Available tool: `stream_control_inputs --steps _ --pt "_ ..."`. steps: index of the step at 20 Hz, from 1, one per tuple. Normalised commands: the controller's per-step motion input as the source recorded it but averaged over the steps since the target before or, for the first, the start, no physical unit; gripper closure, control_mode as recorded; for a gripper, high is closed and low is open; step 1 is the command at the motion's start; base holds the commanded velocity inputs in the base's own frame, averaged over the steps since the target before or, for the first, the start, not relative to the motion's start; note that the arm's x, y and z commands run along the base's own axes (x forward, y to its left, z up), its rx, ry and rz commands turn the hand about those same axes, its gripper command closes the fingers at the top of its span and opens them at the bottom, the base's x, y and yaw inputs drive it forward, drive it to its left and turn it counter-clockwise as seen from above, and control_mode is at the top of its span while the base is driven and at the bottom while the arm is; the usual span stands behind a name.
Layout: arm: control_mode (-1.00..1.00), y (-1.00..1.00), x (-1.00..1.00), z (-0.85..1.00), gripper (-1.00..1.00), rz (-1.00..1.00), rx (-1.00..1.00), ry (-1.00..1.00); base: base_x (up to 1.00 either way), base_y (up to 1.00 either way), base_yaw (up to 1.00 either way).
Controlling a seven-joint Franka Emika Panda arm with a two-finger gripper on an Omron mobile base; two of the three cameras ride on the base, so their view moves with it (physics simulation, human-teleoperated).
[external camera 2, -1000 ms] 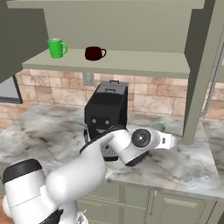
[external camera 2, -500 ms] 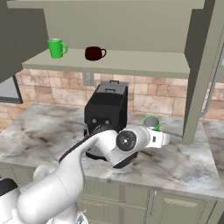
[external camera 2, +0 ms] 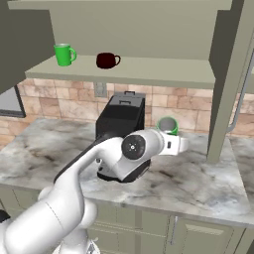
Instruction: Pick the mug on the counter and place it in the cabinet with the handle facing the right, like the mugs already inside.
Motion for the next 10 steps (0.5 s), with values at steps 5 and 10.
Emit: stream_control_inputs --steps 5,10 --pt "-1.00 0.31 -0.24 0.22 1.00 0.00 0.00 0.00 0.00 0.00 0.00" --pt "-1.00 0.32 -0.52 0.18 1.00 0.01 0.00 0.00 0.00 0.00 0.00"
